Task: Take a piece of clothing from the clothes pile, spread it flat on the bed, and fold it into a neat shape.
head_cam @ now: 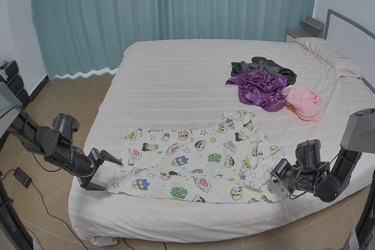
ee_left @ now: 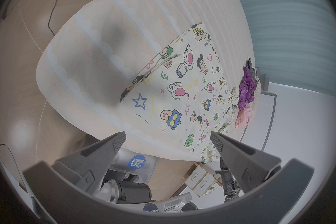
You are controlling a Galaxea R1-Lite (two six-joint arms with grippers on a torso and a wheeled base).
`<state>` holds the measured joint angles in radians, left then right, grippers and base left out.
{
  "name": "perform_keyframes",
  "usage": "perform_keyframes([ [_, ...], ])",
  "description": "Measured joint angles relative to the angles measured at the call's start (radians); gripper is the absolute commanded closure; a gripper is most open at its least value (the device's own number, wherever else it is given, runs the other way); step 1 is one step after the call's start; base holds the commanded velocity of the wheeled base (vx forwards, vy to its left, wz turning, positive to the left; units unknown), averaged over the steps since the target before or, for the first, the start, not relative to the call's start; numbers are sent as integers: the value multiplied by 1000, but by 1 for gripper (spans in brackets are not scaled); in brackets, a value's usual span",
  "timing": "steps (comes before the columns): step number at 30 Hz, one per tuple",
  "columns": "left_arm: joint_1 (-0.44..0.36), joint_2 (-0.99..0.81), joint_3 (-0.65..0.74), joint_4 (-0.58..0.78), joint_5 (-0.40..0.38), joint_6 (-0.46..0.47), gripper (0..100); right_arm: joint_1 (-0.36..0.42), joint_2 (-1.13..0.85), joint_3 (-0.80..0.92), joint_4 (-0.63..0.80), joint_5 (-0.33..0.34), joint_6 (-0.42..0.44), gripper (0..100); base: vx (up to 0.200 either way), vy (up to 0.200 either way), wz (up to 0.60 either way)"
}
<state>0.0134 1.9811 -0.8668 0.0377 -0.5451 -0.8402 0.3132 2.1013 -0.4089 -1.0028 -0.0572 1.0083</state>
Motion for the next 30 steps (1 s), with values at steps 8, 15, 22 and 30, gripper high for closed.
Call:
perform_keyframes([
  [8,-1,0,1,-1,0,1,0,64,-93,16,84,-42,-4,100,0,0,0],
  [15,-2,0,3,-1,0,1,0,114,-172,32,200,-54,-9,100,0,0,0],
  [22,-2,0,4,-1,0,1,0,179,-222,56,236,-157,-8,0,0,0,0],
  [30,-2,0,5,-1,1,1,0,273,-311,141,241,-166,-9,0,0,0,0],
])
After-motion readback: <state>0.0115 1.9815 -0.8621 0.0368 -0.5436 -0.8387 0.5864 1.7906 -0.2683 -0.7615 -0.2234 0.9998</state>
